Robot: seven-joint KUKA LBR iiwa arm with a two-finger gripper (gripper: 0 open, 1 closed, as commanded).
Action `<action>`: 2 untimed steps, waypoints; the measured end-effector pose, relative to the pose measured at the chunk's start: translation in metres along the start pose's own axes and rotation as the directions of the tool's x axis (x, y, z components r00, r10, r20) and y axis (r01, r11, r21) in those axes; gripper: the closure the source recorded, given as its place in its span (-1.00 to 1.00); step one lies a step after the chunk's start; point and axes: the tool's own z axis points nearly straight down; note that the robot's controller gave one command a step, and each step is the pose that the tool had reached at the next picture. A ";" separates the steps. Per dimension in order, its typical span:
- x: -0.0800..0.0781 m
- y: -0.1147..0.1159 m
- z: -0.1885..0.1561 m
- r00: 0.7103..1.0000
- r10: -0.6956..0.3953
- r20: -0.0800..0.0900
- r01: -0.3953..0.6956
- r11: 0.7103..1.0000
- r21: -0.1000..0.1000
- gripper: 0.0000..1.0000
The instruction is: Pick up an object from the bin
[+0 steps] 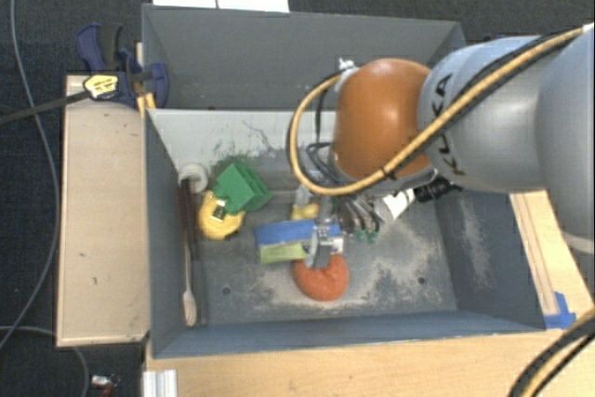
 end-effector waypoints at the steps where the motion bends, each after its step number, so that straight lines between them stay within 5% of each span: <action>1: -0.002 0.000 -0.004 1.000 0.003 0.008 -0.003 1.000 -0.001 -1.00; 2: -0.013 -0.008 0.026 0.988 0.153 0.015 -0.153 0.988 -0.005 -1.00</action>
Offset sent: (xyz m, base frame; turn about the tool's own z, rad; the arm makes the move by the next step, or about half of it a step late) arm 0.0190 -0.0168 -0.0664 0.3045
